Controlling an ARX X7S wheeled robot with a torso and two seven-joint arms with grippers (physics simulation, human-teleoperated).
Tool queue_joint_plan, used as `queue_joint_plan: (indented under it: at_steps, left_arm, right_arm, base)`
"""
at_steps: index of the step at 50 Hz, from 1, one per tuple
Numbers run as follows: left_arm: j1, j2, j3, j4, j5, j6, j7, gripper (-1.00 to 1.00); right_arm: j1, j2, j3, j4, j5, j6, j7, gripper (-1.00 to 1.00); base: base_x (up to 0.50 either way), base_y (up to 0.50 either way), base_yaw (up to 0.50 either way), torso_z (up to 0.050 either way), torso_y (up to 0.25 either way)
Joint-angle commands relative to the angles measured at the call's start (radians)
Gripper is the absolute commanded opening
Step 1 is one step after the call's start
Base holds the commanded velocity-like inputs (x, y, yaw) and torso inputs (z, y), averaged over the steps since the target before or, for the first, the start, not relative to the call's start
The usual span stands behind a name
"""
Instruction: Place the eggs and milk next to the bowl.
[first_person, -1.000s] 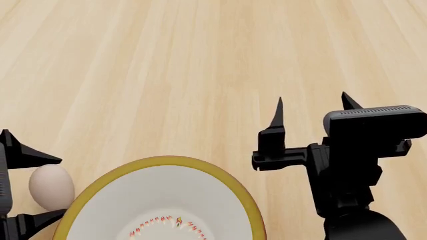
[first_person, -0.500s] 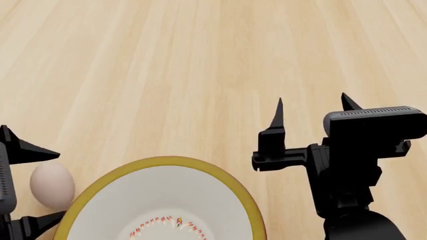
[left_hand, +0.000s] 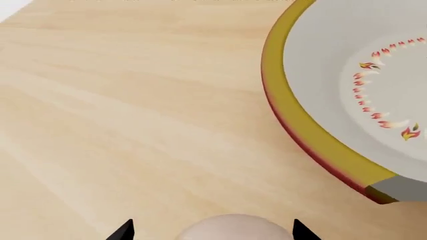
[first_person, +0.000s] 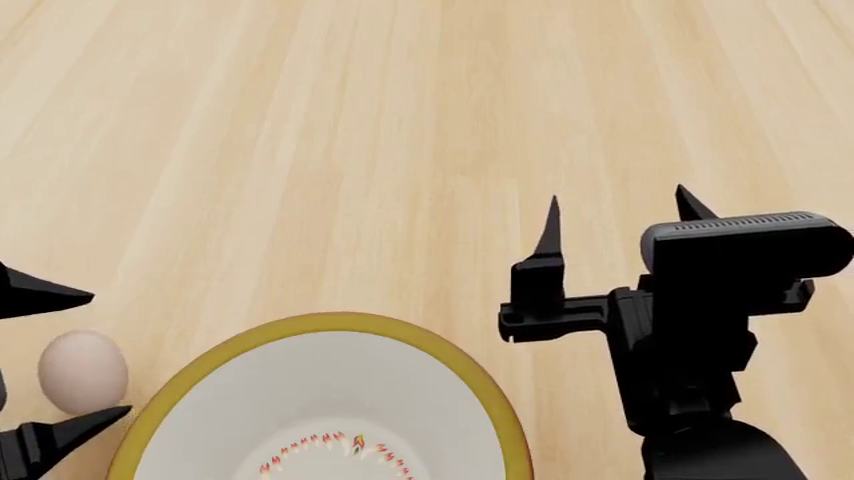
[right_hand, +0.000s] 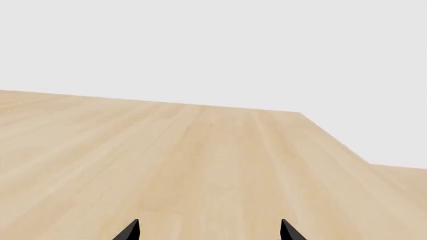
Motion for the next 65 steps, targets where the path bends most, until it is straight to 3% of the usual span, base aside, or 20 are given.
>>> queue_joint_plan:
  at_steps: [1, 16, 40, 49, 65]
  left_arm:
    - [0.038, -0.023, -0.046, 0.045, -0.016, -0.004, -0.004, 1.00]
    - [0.083, -0.068, -0.081, 0.103, -0.060, -0.009, -0.035, 1.00]
    - [0.227, -0.189, -0.237, 0.247, -0.246, 0.007, -0.150, 1.00]
    - [0.272, -0.173, -0.344, 0.278, -0.367, 0.025, -0.270, 1.00]
    - [0.290, -0.180, -0.450, 0.368, -0.567, -0.115, -0.541, 1.00]
  right_arm:
    - [0.005, -0.020, 0.016, 0.003, -0.018, -0.002, -0.017, 1.00]
    - [0.015, -0.022, 0.010, 0.005, -0.016, 0.000, -0.018, 1.00]
    - [0.002, -0.016, 0.016, -0.013, -0.007, -0.006, -0.011, 1.00]
    - [-0.004, -0.011, 0.022, -0.022, -0.002, -0.007, -0.007, 1.00]
    - [-0.001, -0.009, 0.021, -0.035, 0.006, -0.002, -0.004, 1.00]
  base:
    - [0.00, 0.00, 0.00, 0.000, 0.000]
    - [0.00, 0.00, 0.00, 0.000, 0.000]
    - [0.00, 0.00, 0.00, 0.000, 0.000]
    - [0.00, 0.00, 0.00, 0.000, 0.000]
    - [0.00, 0.00, 0.00, 0.000, 0.000]
